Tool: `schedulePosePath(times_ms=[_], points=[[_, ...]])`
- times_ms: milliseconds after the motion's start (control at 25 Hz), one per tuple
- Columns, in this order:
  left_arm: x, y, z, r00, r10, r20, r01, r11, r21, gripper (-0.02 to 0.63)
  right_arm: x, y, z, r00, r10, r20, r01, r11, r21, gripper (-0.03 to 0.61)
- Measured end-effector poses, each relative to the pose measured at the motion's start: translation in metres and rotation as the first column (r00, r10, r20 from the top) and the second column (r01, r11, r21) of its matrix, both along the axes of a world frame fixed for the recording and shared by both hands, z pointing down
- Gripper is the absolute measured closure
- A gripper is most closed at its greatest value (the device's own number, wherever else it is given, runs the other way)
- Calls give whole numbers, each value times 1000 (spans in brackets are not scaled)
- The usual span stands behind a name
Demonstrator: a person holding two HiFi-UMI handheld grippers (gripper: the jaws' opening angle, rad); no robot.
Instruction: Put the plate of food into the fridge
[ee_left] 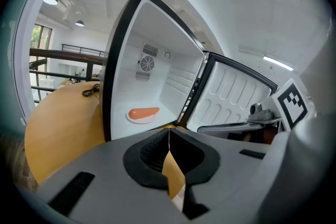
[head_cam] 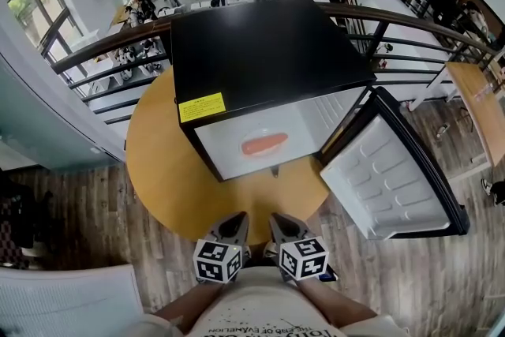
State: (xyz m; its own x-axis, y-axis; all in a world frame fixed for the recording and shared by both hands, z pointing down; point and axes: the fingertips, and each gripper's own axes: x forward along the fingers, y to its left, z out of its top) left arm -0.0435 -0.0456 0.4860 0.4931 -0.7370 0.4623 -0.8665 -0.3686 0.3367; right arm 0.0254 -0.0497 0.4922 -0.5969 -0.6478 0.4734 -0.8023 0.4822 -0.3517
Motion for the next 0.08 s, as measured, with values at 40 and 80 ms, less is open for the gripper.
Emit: schedulePosePath(times_ms=[40, 80], points=[[0, 0, 0, 1000, -2, 0, 2, 1000, -1, 589, 1, 0, 0, 1000, 4, 3, -4, 1000, -2, 551], [0, 0, -1, 1000, -4, -1, 4, 1000, -2, 589, 3, 0, -1, 1000, 9, 6, -8, 1000, -5, 551]])
